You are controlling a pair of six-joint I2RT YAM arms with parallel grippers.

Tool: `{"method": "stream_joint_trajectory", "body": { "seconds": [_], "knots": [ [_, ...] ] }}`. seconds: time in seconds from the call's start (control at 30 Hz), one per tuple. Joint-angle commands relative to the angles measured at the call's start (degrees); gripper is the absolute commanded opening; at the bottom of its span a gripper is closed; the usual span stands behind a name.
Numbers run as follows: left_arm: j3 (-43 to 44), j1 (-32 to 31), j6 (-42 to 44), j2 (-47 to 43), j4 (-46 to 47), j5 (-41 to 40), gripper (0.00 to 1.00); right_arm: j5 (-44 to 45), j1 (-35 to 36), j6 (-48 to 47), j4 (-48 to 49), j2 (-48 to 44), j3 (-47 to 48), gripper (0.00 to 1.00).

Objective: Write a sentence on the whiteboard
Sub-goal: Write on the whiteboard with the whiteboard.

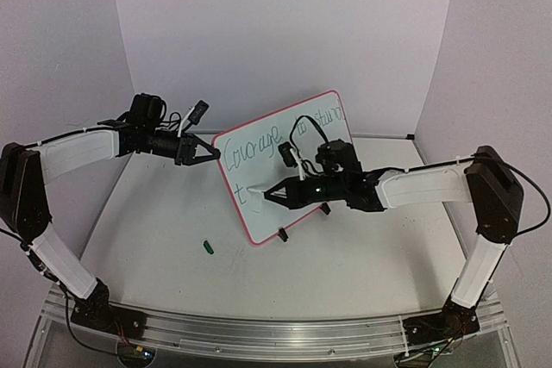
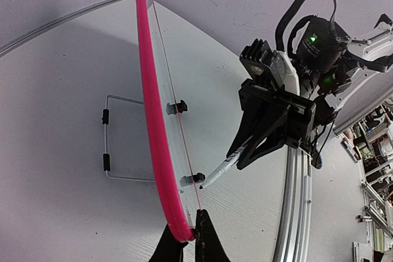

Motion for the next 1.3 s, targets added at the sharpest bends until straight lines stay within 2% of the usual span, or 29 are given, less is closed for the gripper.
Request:
{"method": "stream_joint_trajectory", "body": {
  "seconds": [0.0, 0.7, 1.27],
  "knots": [
    [0.4, -1.7, 5.1, 0.4, -3.3, -2.2, 0.00, -0.2, -0.8, 0.7, 2.3, 0.8, 0.0, 0.00],
    [0.5, -1.7, 5.4, 0.1, -3.7, -2.5, 0.00, -1.2, -1.1, -1.9, -1.5, 3.5, 5.2, 0.00],
    [0.5, -1.7, 5.4, 0.4, -3.6, -2.4, 0.00, 1.4, -1.1, -2.2, -3.2, 1.2, 0.2, 0.00]
  ]
}}
